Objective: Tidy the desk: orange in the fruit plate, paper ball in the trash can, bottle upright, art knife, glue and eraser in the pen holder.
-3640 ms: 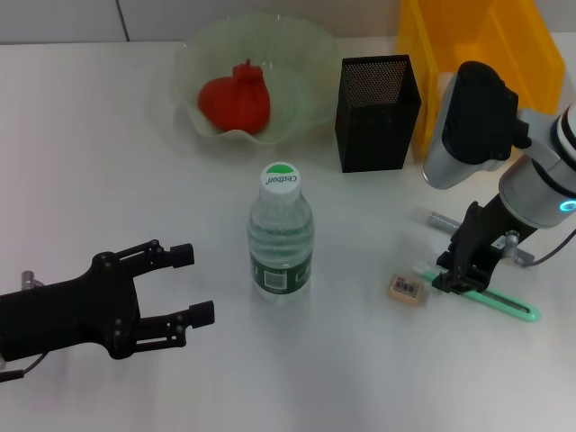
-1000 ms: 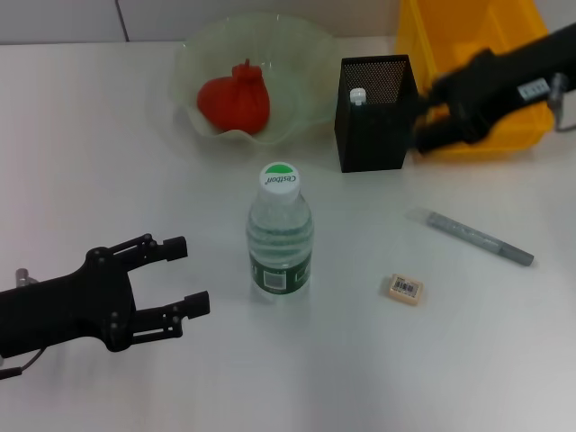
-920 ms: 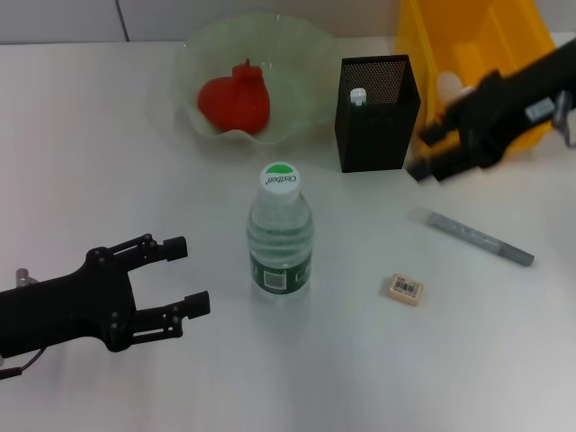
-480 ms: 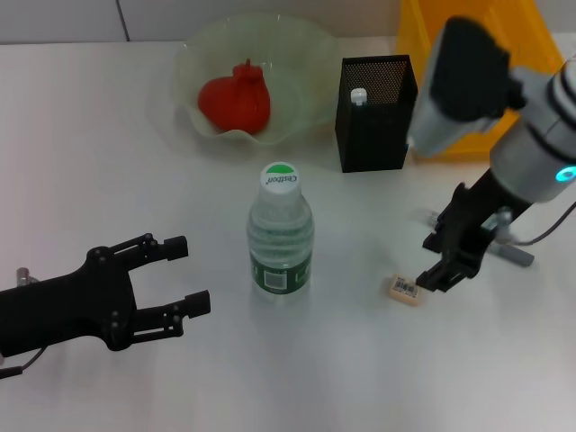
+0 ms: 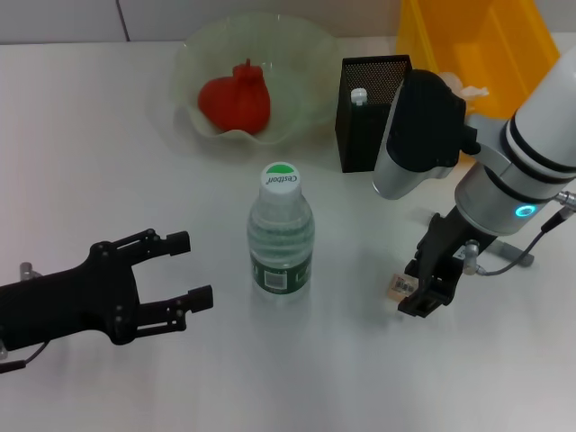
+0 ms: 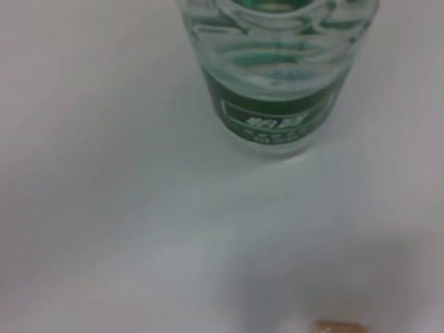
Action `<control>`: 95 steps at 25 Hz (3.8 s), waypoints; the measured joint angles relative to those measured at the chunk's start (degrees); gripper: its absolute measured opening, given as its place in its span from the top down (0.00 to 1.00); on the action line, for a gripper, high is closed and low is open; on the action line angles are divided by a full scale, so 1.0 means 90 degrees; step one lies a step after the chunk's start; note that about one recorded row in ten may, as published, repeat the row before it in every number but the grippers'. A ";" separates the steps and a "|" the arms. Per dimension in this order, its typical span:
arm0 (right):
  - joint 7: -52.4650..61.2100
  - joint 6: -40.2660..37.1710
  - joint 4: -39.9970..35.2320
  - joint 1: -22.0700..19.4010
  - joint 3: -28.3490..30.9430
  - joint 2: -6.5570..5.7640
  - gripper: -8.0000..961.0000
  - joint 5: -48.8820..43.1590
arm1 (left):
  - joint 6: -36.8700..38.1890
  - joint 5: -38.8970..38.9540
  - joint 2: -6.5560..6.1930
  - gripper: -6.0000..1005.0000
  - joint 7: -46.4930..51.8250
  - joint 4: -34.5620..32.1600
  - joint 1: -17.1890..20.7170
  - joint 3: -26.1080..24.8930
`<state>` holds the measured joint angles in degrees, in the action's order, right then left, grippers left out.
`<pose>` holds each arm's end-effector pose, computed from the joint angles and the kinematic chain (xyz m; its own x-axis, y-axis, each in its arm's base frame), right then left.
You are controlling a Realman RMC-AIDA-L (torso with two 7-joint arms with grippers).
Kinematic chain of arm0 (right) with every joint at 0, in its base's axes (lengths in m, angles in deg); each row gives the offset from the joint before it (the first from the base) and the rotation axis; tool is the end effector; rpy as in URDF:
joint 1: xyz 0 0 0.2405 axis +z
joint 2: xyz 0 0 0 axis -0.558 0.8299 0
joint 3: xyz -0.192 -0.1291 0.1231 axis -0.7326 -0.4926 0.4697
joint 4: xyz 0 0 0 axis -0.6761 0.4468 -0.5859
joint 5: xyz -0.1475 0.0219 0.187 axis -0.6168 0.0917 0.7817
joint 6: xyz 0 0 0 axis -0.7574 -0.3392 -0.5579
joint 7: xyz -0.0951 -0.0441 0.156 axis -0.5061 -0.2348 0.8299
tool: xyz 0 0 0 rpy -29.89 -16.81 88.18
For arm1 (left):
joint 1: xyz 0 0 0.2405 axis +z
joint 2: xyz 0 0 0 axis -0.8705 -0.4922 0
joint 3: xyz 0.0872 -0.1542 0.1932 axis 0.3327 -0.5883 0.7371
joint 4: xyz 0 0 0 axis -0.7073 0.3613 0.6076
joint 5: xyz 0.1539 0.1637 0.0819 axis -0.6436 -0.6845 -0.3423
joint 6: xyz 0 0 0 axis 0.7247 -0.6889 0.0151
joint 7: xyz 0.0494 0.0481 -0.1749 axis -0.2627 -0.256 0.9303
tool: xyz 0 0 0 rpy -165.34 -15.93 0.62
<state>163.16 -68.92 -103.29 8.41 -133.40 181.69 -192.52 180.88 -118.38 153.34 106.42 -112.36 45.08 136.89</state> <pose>0.1876 0.3688 -0.1069 0.8044 -0.3137 0.5044 -0.2728 -0.9494 -0.1555 -0.3114 0.2798 -0.0453 0.7139 0.3029 0.6314 0.4406 -0.8950 -0.0688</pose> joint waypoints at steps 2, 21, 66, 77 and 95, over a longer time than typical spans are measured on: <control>0.0002 0.0019 0.0011 -0.0001 -0.0008 0.0000 0.50 0.0003 | -0.0009 0.0000 0.0004 0.16 0.0000 0.0000 -0.0008 0.0000; 0.0173 0.0027 -0.1128 -0.0374 0.0774 -0.0016 0.72 0.0120 | -0.0057 0.0002 0.0019 0.16 0.0006 -0.0001 0.0007 -0.0001; 0.0227 -0.0423 -0.0577 -0.0026 0.2190 -0.0053 0.37 -0.0995 | -0.0056 0.0001 0.0031 0.16 0.0061 -0.0022 -0.0063 0.0000; -0.0122 0.0545 0.0577 0.0130 0.2133 -0.0063 0.41 -0.1220 | -0.0067 0.0001 0.0070 0.16 0.0060 0.0002 -0.0117 0.0009; -0.0161 0.1025 0.1118 0.0193 0.2024 -0.0040 0.79 -0.1165 | -0.0166 0.0001 0.0140 0.16 0.0062 -0.0001 -0.0121 0.0059</control>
<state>161.71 -59.69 -93.22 10.15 -115.18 181.33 -203.00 179.38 -118.37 154.60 106.98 -112.37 43.99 137.42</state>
